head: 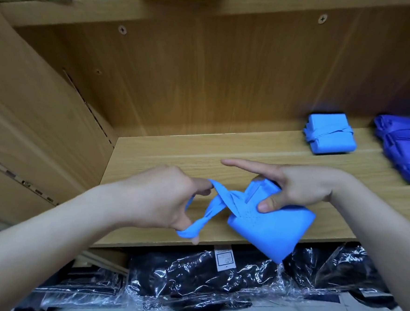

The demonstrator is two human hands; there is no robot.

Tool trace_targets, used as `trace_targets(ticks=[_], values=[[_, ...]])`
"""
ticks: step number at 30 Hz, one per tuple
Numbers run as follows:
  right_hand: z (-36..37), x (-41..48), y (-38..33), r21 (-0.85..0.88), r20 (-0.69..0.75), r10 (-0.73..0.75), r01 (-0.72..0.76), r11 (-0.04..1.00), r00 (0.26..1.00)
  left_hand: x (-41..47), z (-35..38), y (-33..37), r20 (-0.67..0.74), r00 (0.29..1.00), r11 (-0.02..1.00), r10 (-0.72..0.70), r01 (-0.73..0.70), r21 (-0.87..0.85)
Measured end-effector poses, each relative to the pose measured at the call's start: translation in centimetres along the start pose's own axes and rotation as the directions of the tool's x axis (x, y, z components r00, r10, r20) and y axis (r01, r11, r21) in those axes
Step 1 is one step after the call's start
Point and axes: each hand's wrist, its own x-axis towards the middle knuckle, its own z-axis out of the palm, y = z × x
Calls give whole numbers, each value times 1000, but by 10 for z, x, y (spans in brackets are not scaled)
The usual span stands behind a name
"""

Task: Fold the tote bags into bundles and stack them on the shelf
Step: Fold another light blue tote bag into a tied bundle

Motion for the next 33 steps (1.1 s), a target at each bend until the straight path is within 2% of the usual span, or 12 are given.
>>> trace_targets(ticks=[2, 4, 7, 10, 13, 16, 18, 21, 24, 27, 30, 33], values=[[2, -1, -10, -155, -20, -13, 10, 988, 1000, 1, -4, 0, -30, 995, 946, 91, -96, -311], [6, 1, -23, -322, -41, -30, 16, 947, 999, 6, -6, -4, -47, 993, 794, 110, -116, -596], [9, 4, -33, -416, -64, -28, -1, 909, 998, 12, -5, -7, -60, 994, 579, 93, -103, -809], [10, 9, -35, -374, -40, 12, -26, 927, 999, 21, 2, -4, -143, 987, 509, 72, -160, -846], [12, 14, -32, -239, -11, -11, 8, 971, 1000, 30, 6, -1, -203, 976, 458, 83, -219, -862], [10, 13, -20, -70, -68, -79, 74, 995, 995, 28, 7, -11, -118, 984, 538, 133, -172, -825], [8, 8, -9, 106, -106, -92, 103, 989, 990, 24, 9, -23, -142, 979, 527, 144, -198, -826], [10, 6, 4, 375, -121, -125, 162, 913, 985, 19, 17, -36, -261, 954, 310, 145, -294, -904], [10, 11, 10, 462, -200, -166, 242, 853, 966, 23, 37, -32, -383, 910, 110, 158, -402, -909], [10, 15, 15, 575, -246, -171, 285, 767, 954, 28, 55, -21, -498, 863, -139, 82, -485, -863], [16, 20, 20, 645, -277, -143, 294, 705, 950, 30, 60, -8, -521, 853, -364, 2, -485, -795], [26, 26, 18, 652, -285, -89, 261, 712, 955, 33, 59, -2, -490, 866, -458, -104, -479, -749]])
